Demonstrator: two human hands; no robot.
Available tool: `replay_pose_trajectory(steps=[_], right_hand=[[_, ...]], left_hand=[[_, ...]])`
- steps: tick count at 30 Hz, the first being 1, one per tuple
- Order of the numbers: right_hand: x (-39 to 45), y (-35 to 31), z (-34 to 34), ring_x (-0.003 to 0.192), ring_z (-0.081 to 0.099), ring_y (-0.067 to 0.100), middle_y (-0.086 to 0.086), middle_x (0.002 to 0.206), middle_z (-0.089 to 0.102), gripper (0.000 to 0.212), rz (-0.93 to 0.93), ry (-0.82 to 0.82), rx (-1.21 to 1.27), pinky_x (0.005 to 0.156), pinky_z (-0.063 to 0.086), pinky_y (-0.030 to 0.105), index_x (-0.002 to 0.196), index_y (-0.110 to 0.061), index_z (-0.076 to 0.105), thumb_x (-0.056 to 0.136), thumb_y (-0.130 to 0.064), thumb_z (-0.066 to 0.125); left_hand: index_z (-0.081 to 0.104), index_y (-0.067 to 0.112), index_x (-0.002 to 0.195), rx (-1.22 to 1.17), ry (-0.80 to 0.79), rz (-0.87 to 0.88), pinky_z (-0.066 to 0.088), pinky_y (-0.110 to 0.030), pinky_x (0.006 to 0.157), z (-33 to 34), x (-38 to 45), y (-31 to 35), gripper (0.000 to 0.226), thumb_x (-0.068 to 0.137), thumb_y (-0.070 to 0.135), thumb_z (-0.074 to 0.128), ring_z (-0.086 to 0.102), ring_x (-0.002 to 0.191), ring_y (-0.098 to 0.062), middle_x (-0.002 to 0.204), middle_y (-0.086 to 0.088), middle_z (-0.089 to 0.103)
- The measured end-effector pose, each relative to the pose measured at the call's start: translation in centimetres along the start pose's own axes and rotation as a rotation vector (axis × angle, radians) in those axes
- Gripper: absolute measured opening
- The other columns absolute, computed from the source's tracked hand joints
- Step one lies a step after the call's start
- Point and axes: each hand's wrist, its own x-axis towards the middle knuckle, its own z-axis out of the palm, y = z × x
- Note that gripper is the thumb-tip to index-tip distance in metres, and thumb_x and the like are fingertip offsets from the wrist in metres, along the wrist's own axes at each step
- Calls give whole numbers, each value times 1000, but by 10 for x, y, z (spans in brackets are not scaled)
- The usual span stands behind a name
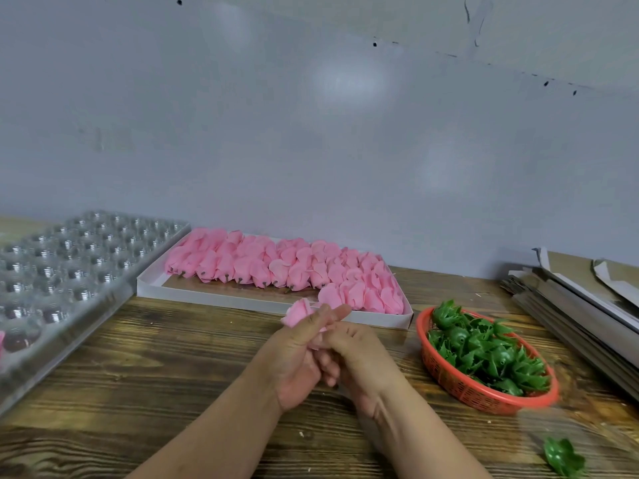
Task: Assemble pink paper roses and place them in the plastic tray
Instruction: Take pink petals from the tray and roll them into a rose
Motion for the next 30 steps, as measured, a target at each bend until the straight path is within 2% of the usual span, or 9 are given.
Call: replay_pose_trajectory(steps=[3, 6, 9, 12, 15, 18, 23, 27, 30], right_hand=[[0, 1, -3, 37, 36, 9, 2, 45, 48, 17, 62, -18, 13, 40, 27, 19, 52, -14, 57, 56, -22, 72], [1, 3, -1, 49, 45, 11, 4, 56, 52, 16, -106, 118, -290, 45, 37, 23, 67, -11, 56, 71, -5, 70], [-2, 7, 4, 69, 60, 14, -3, 73, 65, 16, -322, 239, -821, 62, 48, 33, 86, -18, 64, 72, -23, 69], [-4, 7, 5, 68, 60, 17, -2, 70, 66, 19, -449, 307, -951, 61, 47, 34, 87, -19, 67, 75, -34, 67], [-4, 7, 4, 51, 44, 13, -3, 52, 52, 11, -375, 238, -699, 51, 37, 34, 67, -12, 65, 73, -19, 69], [-2, 5, 1, 43, 36, 9, -3, 45, 44, 30, -212, 139, -324, 44, 29, 23, 50, -16, 56, 75, -1, 66], [-1, 0, -6, 35, 39, 11, 6, 47, 54, 19, -44, -75, -74, 38, 29, 19, 55, -8, 60, 65, -21, 71], [-2, -1, -10, 34, 44, 8, 3, 48, 55, 15, 34, -226, 79, 36, 34, 17, 58, -14, 67, 61, -28, 72], [-1, -1, -10, 36, 46, 8, 3, 49, 56, 12, 50, -284, 168, 36, 36, 18, 61, -16, 68, 64, -27, 70]], left_hand=[[79, 16, 93, -4, 11, -16, 35, -24, 43, -1, 1, -1, 40, 68, 45, 67, 42, 38, -15, 46, -4, 48], [78, 14, 66, -129, 74, 1, 49, -30, 57, 1, 3, -1, 27, 71, 38, 66, 61, 57, -18, 71, -6, 70], [76, 12, 60, -264, 134, 18, 56, -35, 68, 2, 7, -3, 23, 67, 32, 70, 72, 73, -19, 84, -10, 74], [76, 12, 59, -266, 141, 37, 54, -33, 69, 3, 8, -5, 22, 66, 32, 70, 73, 77, -17, 91, -7, 75], [78, 13, 63, -176, 93, 26, 57, -31, 65, 4, 4, -2, 21, 68, 31, 68, 73, 74, -15, 84, -5, 75], [80, 15, 76, -65, 36, 13, 52, -31, 60, 3, -1, 1, 23, 66, 32, 70, 70, 68, -19, 79, -7, 73], [78, 15, 99, 64, -42, 12, 42, -28, 44, 1, -7, 5, 47, 60, 41, 74, 44, 38, -18, 40, -4, 44], [76, 18, 104, 131, -121, 20, 46, -27, 44, 1, -11, 10, 49, 62, 43, 75, 51, 35, -20, 38, -7, 45], [75, 15, 105, 161, -160, 45, 46, -26, 42, 1, -13, 11, 62, 54, 48, 89, 51, 34, -19, 46, -11, 48]])
